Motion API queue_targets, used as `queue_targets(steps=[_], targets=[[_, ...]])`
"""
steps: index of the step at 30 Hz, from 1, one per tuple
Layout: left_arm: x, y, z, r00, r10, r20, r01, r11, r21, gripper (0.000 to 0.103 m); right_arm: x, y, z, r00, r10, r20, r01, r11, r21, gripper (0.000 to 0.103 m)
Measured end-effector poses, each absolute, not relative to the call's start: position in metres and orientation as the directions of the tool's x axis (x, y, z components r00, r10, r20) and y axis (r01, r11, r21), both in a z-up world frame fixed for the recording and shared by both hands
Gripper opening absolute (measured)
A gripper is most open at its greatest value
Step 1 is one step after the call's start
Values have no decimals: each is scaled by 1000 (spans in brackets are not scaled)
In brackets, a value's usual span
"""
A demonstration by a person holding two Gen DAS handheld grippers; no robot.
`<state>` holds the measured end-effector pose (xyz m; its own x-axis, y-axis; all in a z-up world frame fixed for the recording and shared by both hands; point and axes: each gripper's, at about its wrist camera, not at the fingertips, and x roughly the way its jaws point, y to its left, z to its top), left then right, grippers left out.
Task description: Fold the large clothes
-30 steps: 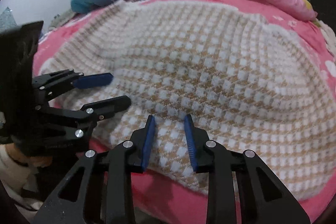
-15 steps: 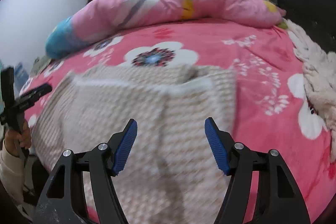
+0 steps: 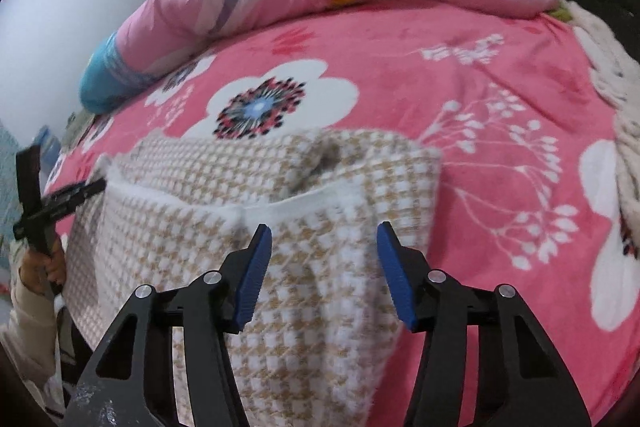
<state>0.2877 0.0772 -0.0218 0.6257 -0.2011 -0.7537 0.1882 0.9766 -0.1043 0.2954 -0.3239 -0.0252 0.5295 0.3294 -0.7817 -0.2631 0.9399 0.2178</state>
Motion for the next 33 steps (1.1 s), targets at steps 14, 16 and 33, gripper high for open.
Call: queue_targets(steps=[14, 16, 33], targets=[[249, 51, 17, 773, -71, -630, 183, 977, 114, 8, 238, -312, 28, 655, 226, -722, -231, 968, 93, 6], [237, 51, 34, 804, -70, -590, 175, 977, 123, 8, 225, -311, 47, 695, 219, -685, -226, 971, 81, 6], [361, 57, 58, 792, -33, -609, 142, 981, 132, 8, 369, -311, 48, 698, 195, -689, -172, 980, 102, 6]])
